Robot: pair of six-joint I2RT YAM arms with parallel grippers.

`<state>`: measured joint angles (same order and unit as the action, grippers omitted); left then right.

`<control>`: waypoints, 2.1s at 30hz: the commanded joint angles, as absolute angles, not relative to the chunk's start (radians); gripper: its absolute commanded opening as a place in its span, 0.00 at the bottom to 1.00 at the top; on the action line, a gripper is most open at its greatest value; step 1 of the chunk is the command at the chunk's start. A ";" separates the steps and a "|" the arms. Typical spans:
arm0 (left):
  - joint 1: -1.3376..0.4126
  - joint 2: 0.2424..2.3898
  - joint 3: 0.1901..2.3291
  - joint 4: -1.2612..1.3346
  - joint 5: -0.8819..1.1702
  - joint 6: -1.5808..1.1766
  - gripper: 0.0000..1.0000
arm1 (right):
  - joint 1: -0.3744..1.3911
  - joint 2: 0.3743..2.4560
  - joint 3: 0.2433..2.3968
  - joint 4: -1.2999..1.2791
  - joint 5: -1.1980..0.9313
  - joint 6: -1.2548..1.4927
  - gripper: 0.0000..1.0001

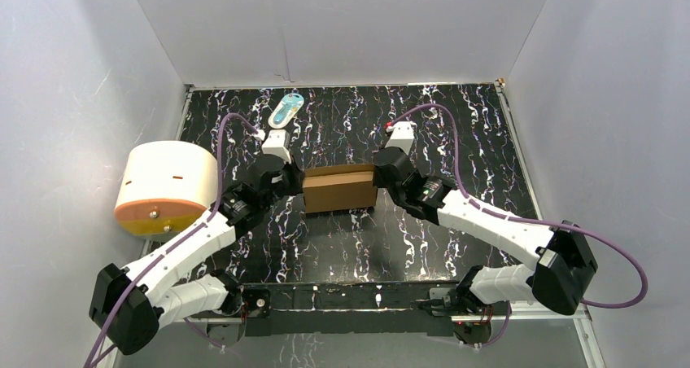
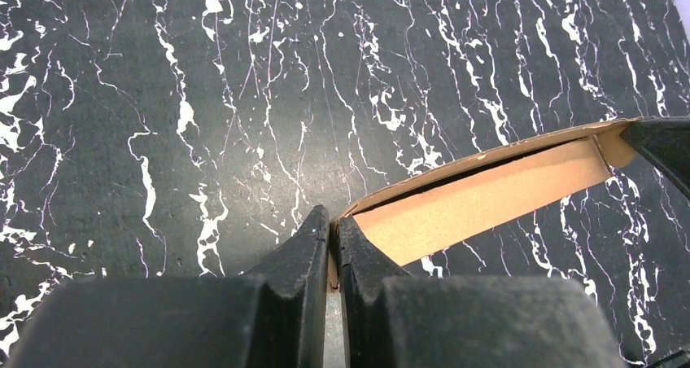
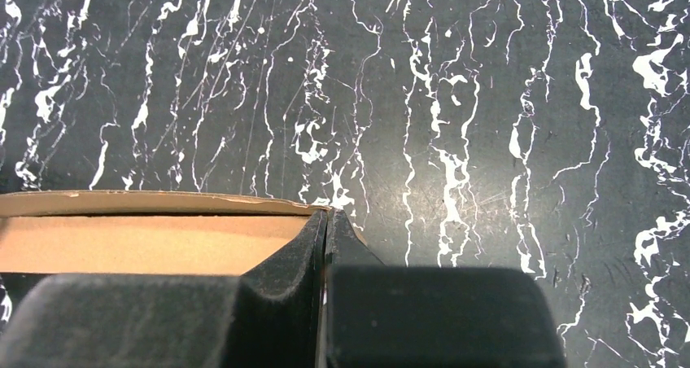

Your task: Fold the paper box

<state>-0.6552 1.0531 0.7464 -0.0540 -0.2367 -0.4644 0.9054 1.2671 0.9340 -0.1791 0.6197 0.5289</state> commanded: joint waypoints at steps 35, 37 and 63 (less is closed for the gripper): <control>-0.781 0.989 0.574 0.164 -0.334 -0.474 0.05 | 0.930 1.108 0.627 0.178 0.552 0.539 0.00; -0.790 0.987 0.570 0.166 -0.344 -0.473 0.05 | 0.934 1.107 0.608 0.194 0.552 0.521 0.00; -0.855 0.945 0.459 0.280 -0.407 -0.390 0.08 | 0.957 1.020 0.354 0.490 0.509 0.387 0.01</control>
<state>-0.8204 0.9421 0.4808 0.2562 -0.4202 -0.4095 0.9333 1.0191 0.4000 0.5014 0.5667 0.3985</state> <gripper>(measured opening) 0.083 0.028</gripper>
